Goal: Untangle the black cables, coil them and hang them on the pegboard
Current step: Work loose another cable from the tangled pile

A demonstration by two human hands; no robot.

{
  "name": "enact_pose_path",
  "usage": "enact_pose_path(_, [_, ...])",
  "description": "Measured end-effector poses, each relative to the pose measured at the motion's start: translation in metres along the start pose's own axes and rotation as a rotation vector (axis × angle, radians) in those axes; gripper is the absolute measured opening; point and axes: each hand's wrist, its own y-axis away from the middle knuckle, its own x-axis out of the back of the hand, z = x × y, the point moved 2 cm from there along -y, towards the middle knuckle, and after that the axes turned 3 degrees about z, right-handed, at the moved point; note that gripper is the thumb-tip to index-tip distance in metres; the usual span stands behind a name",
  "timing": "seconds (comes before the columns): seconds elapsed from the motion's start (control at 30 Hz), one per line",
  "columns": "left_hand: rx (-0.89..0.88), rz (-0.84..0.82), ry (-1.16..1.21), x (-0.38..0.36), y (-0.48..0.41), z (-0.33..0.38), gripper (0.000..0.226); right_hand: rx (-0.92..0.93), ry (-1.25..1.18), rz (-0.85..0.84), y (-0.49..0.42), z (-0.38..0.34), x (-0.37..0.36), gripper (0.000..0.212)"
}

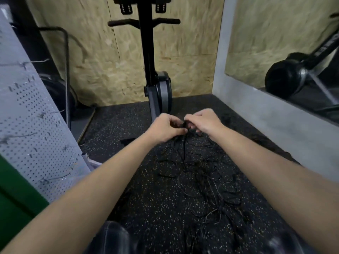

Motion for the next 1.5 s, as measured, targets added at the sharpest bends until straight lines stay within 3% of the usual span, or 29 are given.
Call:
enact_pose_path(0.13, [0.274,-0.141,0.353,-0.039,0.005,-0.024,0.007,-0.111,-0.090,-0.044,-0.004,0.041,-0.007,0.022])
enact_pose_path(0.23, [0.490,-0.248,0.656,-0.056,0.003,-0.033,0.020,-0.144,-0.154,-0.109,-0.015,0.063,-0.012,0.023])
enact_pose_path(0.33, [0.647,-0.202,0.811,-0.064,-0.006,-0.040,0.038,-0.178,-0.253,-0.209,-0.029,0.075,-0.018,0.020])
enact_pose_path(0.57, [0.804,0.017,0.476,-0.071,-0.009,-0.079,0.021,-0.219,-0.308,-0.355,-0.045,0.092,-0.017,0.016])
enact_pose_path(0.7, [0.712,-0.223,-0.183,-0.062,0.008,-0.102,0.040,-0.158,-0.325,-0.452,-0.049,0.093,-0.011,0.023])
enact_pose_path(0.77, [0.643,-0.157,-0.301,-0.061,0.006,-0.109,0.045,-0.097,-0.260,-0.472,-0.047,0.089,-0.006,0.028])
enact_pose_path(0.87, [0.496,0.038,-0.216,-0.060,-0.001,-0.101,0.059,-0.017,-0.276,-0.502,-0.042,0.077,0.004,0.032])
enact_pose_path(0.93, [0.403,0.080,-0.161,-0.063,-0.006,-0.095,0.055,0.017,-0.345,-0.515,-0.038,0.070,0.010,0.031])
enact_pose_path(1.03, [0.369,-0.016,-0.083,-0.075,-0.010,-0.100,0.035,0.045,-0.444,-0.498,-0.036,0.066,0.016,0.029])
enact_pose_path(1.13, [0.370,-0.156,-0.018,-0.084,-0.009,-0.098,0.029,0.060,-0.501,-0.492,-0.034,0.066,0.020,0.031])
enact_pose_path(1.23, [0.315,-0.098,-0.066,-0.085,-0.012,-0.100,0.008,0.049,-0.578,-0.516,-0.033,0.066,0.021,0.037])
enact_pose_path(1.3, [0.316,-0.060,-0.051,-0.083,-0.013,-0.105,0.009,0.048,-0.599,-0.524,-0.032,0.068,0.021,0.038])
enact_pose_path(1.5, [0.308,0.204,0.290,-0.056,-0.018,-0.081,0.013,0.224,-0.124,-0.338,-0.034,0.087,0.019,0.032])
